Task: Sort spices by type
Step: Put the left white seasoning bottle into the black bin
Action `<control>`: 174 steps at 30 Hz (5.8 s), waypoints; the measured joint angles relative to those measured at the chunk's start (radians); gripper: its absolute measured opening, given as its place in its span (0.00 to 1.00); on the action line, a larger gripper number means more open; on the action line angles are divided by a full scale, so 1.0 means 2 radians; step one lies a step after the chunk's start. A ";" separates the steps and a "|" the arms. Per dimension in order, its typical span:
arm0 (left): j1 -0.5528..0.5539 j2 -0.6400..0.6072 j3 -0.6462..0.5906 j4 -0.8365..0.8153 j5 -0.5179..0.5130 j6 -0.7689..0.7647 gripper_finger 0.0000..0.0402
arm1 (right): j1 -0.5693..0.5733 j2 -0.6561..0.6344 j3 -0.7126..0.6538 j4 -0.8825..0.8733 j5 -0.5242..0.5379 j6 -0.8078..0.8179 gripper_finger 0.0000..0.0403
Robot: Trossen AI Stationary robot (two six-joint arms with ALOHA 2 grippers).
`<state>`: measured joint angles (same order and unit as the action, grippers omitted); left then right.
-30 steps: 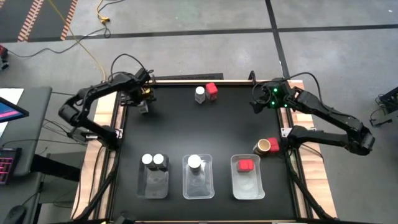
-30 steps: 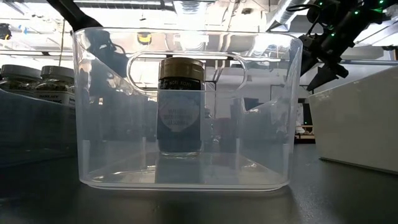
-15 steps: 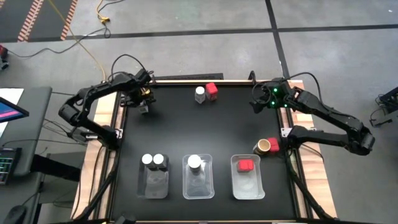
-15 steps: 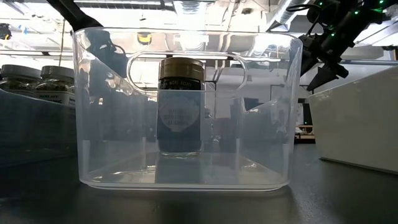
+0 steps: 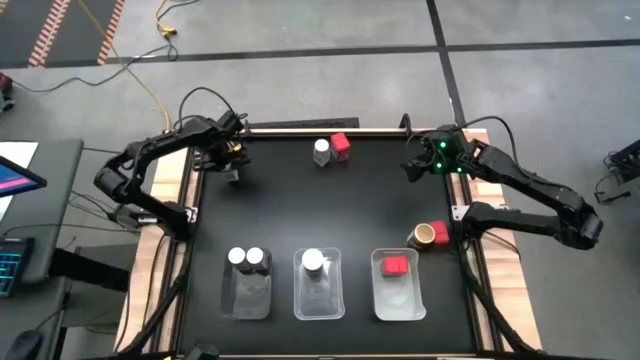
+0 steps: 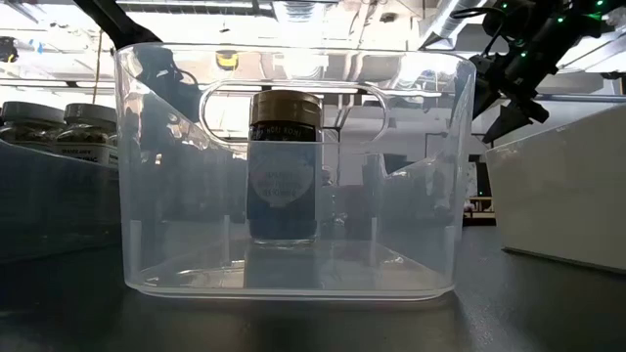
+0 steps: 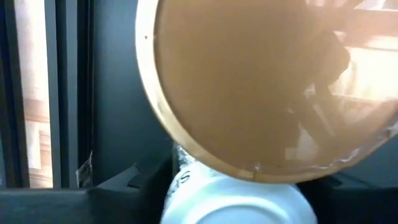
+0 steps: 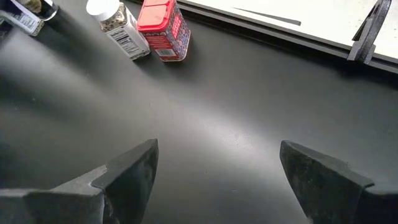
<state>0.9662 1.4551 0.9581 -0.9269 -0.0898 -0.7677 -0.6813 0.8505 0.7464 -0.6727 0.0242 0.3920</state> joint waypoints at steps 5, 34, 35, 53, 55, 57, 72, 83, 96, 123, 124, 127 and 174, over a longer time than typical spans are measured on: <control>0.000 0.000 0.000 0.001 0.000 0.001 0.48 | 0.000 0.000 0.000 0.000 0.000 0.000 0.90; -0.220 -0.253 0.000 -0.137 -0.018 -0.148 0.49 | 0.000 0.000 0.000 -0.015 0.002 -0.014 0.90; -0.255 -0.262 0.000 -0.128 -0.028 -0.180 0.49 | 0.000 0.000 0.000 -0.021 0.002 -0.019 0.90; -0.651 -0.078 0.165 0.086 -0.203 -0.347 0.49 | 0.000 0.000 0.000 -0.079 0.001 -0.082 0.90; -0.672 -0.045 0.221 0.023 -0.200 -0.380 0.49 | 0.000 0.000 0.000 -0.079 0.000 -0.082 0.90; -0.694 -0.015 0.273 -0.046 -0.198 -0.426 0.48 | 0.000 0.000 0.000 -0.079 0.000 -0.083 0.90; -0.866 0.059 0.342 -0.253 -0.114 -0.761 0.48 | 0.000 0.000 0.000 -0.078 0.000 -0.097 0.90; -0.835 0.057 0.270 -0.240 -0.035 -0.729 0.49 | 0.000 0.000 0.000 -0.075 0.000 -0.095 0.90; -0.841 0.043 0.148 -0.120 -0.017 -0.708 0.49 | 0.000 0.000 0.000 -0.075 0.000 -0.095 0.90; -0.808 0.041 0.083 -0.073 -0.009 -0.685 0.49 | 0.000 0.000 0.000 -0.075 0.000 -0.090 0.90; -0.807 0.041 0.083 -0.073 -0.009 -0.683 0.49 | 0.000 0.000 0.000 -0.075 0.000 -0.090 0.90; -0.806 0.041 0.083 -0.077 -0.007 -0.677 0.50 | 0.000 0.000 0.000 -0.075 0.000 -0.090 0.90; -0.806 0.041 0.075 -0.065 -0.002 -0.683 0.50 | 0.000 0.000 0.000 -0.075 0.000 -0.092 0.90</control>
<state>-0.6464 1.5372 1.1076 -1.0559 -0.0940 -2.1345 -0.6815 0.8508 0.7464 -0.8227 0.0250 0.2089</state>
